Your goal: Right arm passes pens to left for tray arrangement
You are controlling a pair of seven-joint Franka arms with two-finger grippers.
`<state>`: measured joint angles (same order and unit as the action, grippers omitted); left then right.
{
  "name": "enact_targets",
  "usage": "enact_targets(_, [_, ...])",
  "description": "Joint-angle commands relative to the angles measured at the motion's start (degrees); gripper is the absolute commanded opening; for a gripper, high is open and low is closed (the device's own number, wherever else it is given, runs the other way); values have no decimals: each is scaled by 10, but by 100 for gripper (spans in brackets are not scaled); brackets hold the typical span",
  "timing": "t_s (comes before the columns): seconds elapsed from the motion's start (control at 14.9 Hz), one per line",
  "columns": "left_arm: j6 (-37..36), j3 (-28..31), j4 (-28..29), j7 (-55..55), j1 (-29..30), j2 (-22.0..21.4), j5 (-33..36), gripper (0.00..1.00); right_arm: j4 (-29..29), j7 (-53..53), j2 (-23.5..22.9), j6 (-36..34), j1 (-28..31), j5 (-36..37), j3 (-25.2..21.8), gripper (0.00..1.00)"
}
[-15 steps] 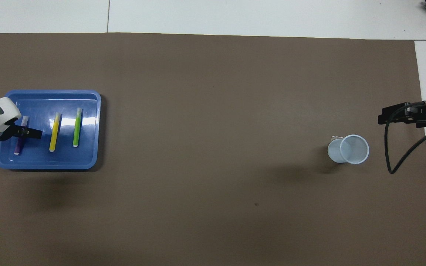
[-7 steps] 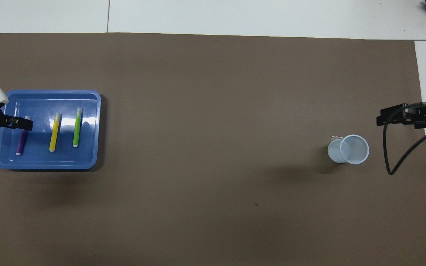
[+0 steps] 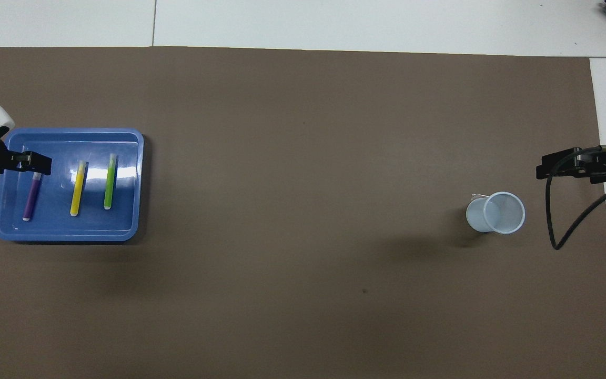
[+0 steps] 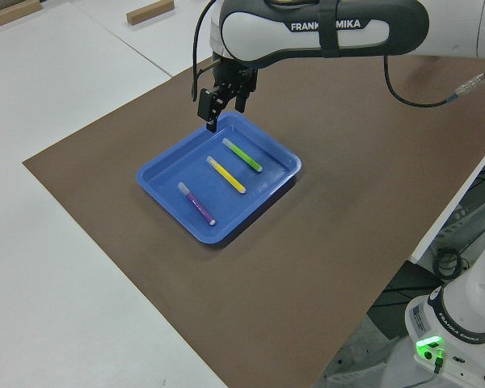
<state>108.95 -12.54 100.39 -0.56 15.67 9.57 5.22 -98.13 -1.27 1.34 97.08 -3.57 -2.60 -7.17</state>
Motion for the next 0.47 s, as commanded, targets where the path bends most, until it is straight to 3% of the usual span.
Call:
enact_targets(0.0, [-81,4,-62,30,-21,-3,-21,100,-12,0,11,-2,-2,2,1,100])
enact_targets(0.4, [-159,-2,-93,52,-35,-50,-48,100,-12,0,16,-30,-1,2,1,100])
